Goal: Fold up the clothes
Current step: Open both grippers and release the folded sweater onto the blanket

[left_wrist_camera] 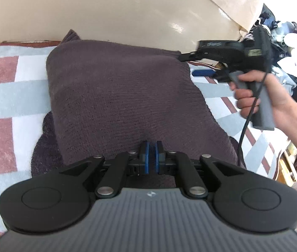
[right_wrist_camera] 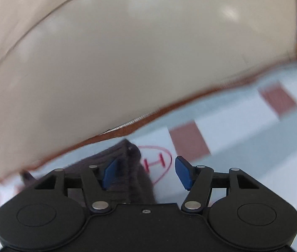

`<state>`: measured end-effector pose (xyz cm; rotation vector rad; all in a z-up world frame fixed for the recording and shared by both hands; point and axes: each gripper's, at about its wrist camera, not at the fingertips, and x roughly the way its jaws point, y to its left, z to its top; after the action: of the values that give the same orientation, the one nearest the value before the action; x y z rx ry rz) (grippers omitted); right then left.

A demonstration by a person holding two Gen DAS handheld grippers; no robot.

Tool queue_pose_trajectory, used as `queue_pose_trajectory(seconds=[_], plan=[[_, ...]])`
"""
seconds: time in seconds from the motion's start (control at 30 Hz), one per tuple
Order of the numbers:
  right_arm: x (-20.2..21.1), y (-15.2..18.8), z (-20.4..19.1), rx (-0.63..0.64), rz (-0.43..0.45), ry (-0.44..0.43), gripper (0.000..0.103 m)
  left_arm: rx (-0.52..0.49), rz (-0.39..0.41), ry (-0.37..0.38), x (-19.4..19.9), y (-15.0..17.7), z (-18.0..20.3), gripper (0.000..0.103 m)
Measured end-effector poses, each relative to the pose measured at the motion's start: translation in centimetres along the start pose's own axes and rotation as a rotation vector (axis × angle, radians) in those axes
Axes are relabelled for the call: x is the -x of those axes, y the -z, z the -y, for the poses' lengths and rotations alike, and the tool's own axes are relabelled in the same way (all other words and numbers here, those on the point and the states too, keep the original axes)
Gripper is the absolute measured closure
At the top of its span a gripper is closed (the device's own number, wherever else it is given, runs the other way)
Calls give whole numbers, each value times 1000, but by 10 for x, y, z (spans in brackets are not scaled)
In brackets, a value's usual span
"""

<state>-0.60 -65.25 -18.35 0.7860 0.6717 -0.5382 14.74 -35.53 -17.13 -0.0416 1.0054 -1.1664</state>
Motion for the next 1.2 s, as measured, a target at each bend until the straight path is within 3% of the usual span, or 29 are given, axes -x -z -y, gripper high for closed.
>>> queue_pose_trajectory(seconds=[0.1, 0.17, 0.27, 0.37, 0.4, 0.47, 0.5, 0.53, 0.63, 0.77, 0.83, 0.87, 0.93, 0.97, 1.0, 1.07, 1.13, 1.2], plan=[[16, 3, 10, -138, -75, -65, 38, 32, 6, 15, -2, 0, -2, 97], [29, 14, -3, -59, -137, -91, 38, 42, 4, 21, -2, 0, -2, 97], [49, 37, -27, 146, -179, -26, 37, 40, -1, 17, -1, 0, 0, 97], [51, 66, -23, 196, -271, 97, 37, 53, -28, 6, 6, 2, 1, 97], [48, 76, -17, 189, -339, 134, 37, 77, -32, 11, 14, 2, -1, 97], [44, 94, -2, 163, -464, 196, 30, 115, -33, 38, 26, 2, -6, 83], [49, 97, 9, 104, -486, 176, 27, 128, -29, 34, 34, 2, -9, 70], [53, 100, 20, 44, -507, 157, 24, 134, -18, 19, 39, 3, -11, 63], [61, 104, 46, -83, -582, 105, 24, 162, -21, 6, 49, 7, -18, 62], [58, 107, 55, -109, -678, 94, 23, 181, -48, 0, 50, 14, -25, 62], [62, 102, 52, -66, -654, 117, 24, 179, -56, -20, 50, 16, -29, 61], [67, 98, 49, -42, -621, 137, 24, 184, -68, -72, 48, 15, -32, 58], [81, 86, 45, 1, -492, 200, 24, 187, -89, -224, 43, 13, -40, 38], [89, 79, 43, 23, -423, 237, 23, 187, -77, -260, 44, 14, -45, 36], [96, 73, 42, 42, -359, 262, 23, 231, -72, -228, 45, 14, -53, 36], [103, 61, 45, 52, -275, 222, 23, 327, -48, -126, 49, 13, -66, 36], [99, 55, 48, 5, -249, 112, 23, 424, -12, 3, 53, 13, -78, 36], [82, 48, 54, -54, -259, 5, 23, 401, -3, 12, 49, 11, -78, 36]])
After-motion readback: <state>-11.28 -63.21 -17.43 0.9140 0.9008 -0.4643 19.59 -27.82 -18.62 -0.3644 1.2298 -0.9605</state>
